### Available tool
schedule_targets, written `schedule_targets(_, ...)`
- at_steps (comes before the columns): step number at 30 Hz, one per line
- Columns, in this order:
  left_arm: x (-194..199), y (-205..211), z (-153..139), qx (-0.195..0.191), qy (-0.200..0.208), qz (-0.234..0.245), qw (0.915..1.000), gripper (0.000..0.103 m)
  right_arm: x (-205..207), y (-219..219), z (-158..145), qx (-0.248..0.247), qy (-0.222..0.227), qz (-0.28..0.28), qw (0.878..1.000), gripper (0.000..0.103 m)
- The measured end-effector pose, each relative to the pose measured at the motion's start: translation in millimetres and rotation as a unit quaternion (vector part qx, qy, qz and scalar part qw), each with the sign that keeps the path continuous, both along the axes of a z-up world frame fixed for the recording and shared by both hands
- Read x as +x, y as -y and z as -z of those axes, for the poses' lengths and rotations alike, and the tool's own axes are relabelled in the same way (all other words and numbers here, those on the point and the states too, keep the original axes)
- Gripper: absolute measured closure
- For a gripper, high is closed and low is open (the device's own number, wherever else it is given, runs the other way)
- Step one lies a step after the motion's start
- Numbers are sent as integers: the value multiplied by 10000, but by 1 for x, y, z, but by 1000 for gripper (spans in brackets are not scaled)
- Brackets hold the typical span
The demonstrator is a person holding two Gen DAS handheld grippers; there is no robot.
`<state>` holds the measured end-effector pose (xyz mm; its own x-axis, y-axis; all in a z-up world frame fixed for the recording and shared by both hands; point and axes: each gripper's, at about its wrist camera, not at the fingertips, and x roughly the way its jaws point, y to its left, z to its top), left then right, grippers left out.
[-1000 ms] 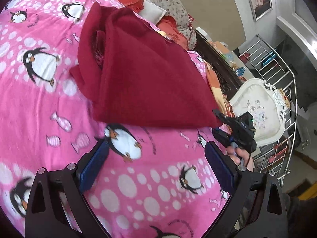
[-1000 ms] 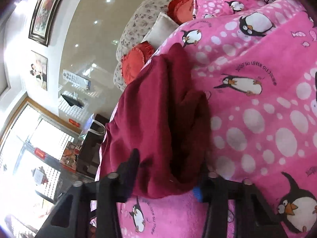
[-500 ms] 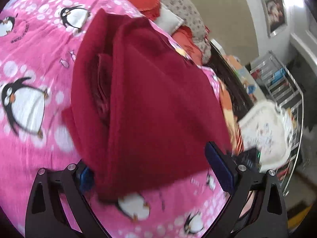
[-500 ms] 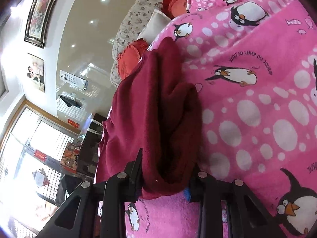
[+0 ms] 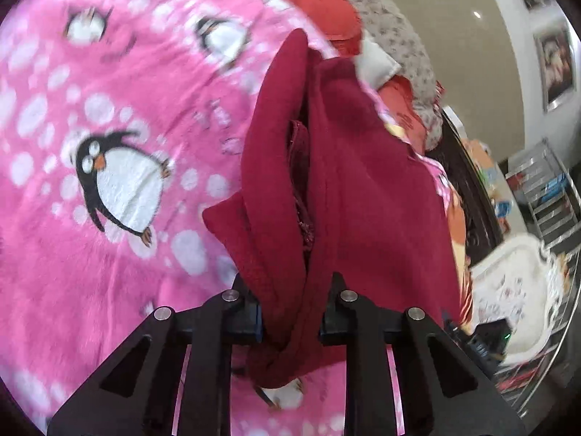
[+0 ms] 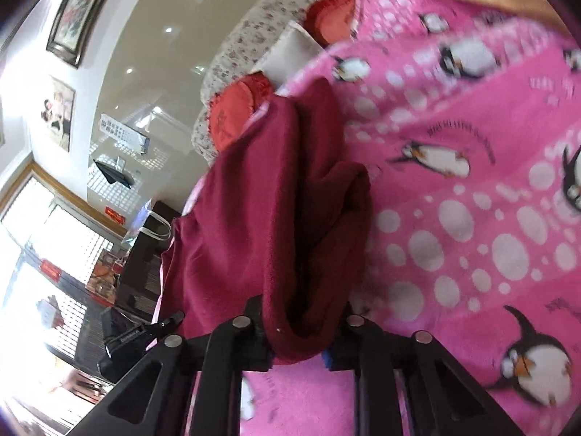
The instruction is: Fold small clothes
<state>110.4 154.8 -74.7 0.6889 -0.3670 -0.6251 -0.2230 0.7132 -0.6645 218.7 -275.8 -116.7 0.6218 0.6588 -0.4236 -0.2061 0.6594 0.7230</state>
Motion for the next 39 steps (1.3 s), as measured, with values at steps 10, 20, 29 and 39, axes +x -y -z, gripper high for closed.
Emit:
schedule_targets(10,-121,-7,-8,-504,-303,764,9953,85,-103,28,-6,958,-892,-303,9909,89)
schedule_targets(20,-142,-6,24,-888,-210,742,9931,71,-137,53,-21,-487,-889,1457,9841,79)
schedule_targets(29,-142,15,16,-552,162,620,9964,59,-131,-141,-63,-3221,1046,-1129,9341,79)
schedule_targets(39,-151,25,21,49,609,606,9963,63,-88,-188,-60,-3533,540,-1235,9258,68)
